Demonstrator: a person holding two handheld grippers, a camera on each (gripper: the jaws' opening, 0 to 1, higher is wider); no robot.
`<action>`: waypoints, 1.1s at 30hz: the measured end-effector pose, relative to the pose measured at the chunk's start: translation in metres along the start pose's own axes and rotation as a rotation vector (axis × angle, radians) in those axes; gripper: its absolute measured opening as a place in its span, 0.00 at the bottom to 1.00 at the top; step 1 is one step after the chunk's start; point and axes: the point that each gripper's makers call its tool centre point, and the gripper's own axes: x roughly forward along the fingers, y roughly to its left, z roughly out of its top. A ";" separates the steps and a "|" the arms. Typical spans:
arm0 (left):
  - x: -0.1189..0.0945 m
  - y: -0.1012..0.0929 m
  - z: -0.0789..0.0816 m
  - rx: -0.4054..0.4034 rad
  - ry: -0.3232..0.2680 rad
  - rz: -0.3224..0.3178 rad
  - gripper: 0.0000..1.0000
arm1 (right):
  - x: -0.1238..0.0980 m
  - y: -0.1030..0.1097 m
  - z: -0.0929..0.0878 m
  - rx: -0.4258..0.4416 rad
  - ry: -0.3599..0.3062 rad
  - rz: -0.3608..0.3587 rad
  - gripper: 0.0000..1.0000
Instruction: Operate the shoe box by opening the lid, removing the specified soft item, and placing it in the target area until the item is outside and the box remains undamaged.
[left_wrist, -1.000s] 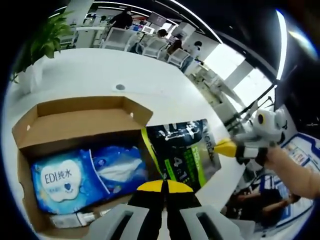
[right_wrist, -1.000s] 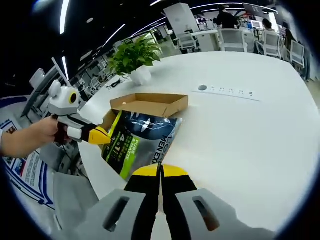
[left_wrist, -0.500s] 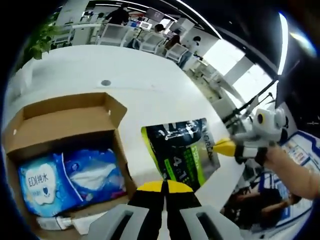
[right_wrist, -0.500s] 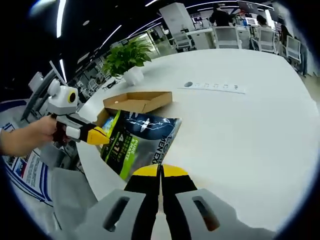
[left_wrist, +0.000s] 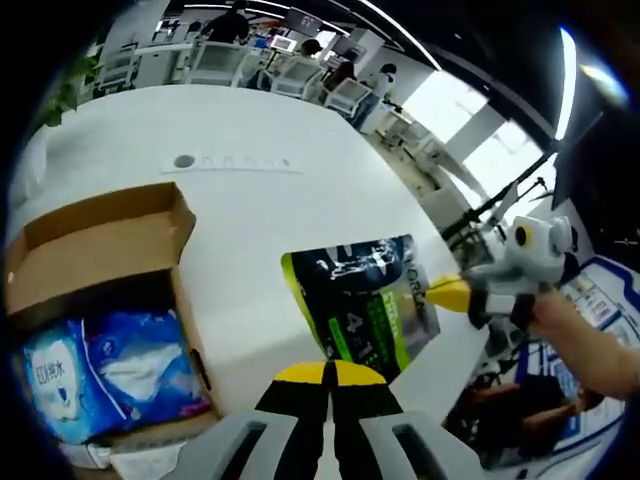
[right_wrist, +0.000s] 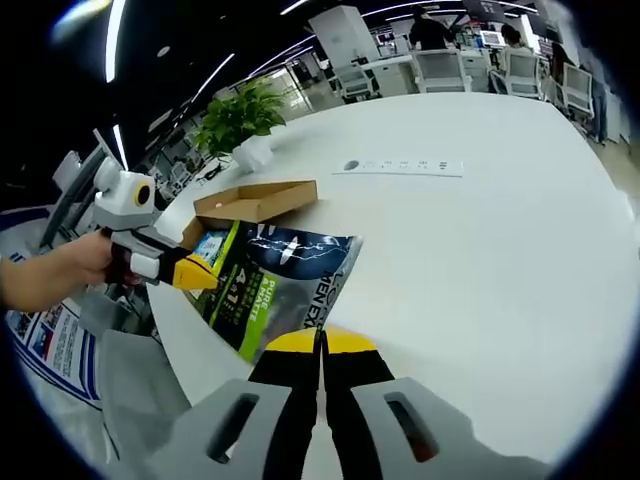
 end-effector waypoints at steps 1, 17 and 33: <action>0.002 -0.002 0.000 0.001 0.002 0.000 0.00 | 0.000 -0.003 -0.002 0.001 0.002 -0.002 0.00; 0.053 0.004 -0.009 0.015 0.084 0.050 0.00 | 0.014 -0.043 -0.036 0.046 0.047 -0.022 0.00; 0.086 0.014 -0.027 0.043 0.181 0.103 0.00 | 0.031 -0.069 -0.054 0.071 0.093 -0.036 0.00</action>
